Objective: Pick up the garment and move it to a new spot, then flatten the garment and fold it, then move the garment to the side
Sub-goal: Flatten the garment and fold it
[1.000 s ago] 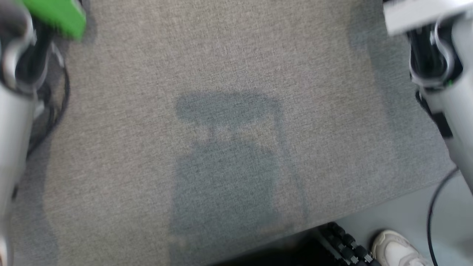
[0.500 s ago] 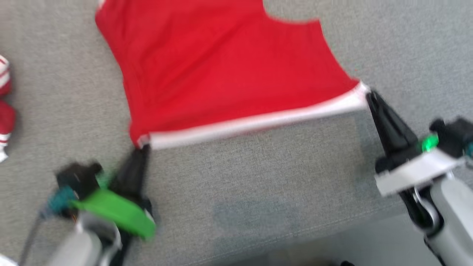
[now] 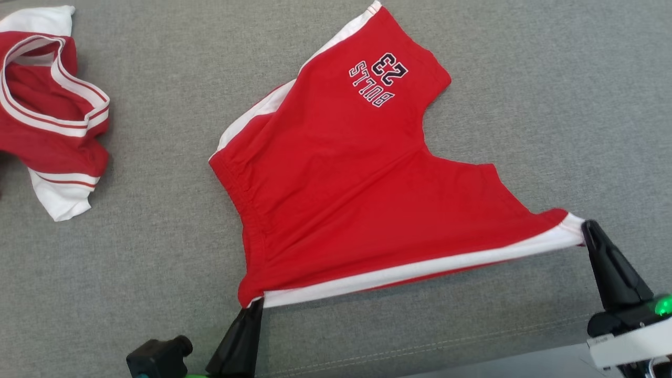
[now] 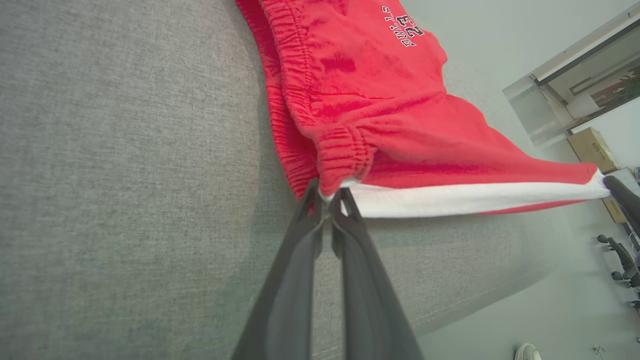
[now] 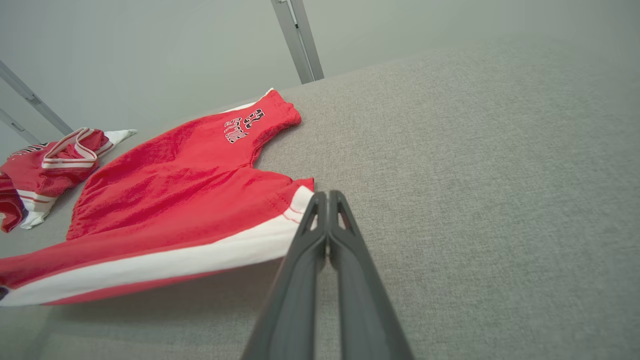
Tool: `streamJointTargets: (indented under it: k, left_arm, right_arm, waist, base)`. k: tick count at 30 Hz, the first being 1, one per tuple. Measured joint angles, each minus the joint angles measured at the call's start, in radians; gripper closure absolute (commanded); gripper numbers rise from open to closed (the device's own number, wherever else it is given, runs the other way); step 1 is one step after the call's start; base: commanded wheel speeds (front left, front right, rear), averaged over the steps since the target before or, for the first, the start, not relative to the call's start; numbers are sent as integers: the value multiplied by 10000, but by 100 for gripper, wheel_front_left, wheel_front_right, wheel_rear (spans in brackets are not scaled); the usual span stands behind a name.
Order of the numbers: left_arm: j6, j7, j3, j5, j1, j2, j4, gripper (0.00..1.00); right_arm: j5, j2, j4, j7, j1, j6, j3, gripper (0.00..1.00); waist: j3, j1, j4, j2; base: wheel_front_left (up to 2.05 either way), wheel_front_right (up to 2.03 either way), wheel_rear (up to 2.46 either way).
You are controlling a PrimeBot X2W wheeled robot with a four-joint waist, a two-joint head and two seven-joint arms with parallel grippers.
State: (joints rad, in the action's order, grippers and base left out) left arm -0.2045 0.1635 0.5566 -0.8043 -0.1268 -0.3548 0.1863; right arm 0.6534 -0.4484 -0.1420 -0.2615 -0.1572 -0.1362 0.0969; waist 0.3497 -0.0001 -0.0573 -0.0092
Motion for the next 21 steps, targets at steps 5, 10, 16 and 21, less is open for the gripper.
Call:
streamJointTargets:
  k: [5, 10, 16, 21]
  left_arm:
    - [-334, -370, -345, -4, 904, 59, 460, 100]
    - [-523, -1005, -679, -27, 2575, 169, 773, 100]
    - [-802, -1802, -899, 12, 4553, 378, 1041, 100]
    - [-1060, -2230, -1064, -113, 5730, 809, 984, 100]
  right_arm:
    - [353, -38, 15, 130, 1795, 31, 412, 100]
    - [602, -36, 1007, 451, 4738, 46, 1442, 100]
    - [817, 63, 2683, 629, 8190, 48, 2629, 100]
    - [984, 86, 4071, 675, 10420, 54, 3524, 100]
  waist:
    - [390, 0, 271, 0]
    - [1117, 0, 435, 0]
    - [2022, 1, 608, 0]
    - [2643, 1, 801, 0]
  base:
    - [0, 0, 0]
    - [0, 0, 0]
    - [0, 0, 0]
    - [0, 0, 0]
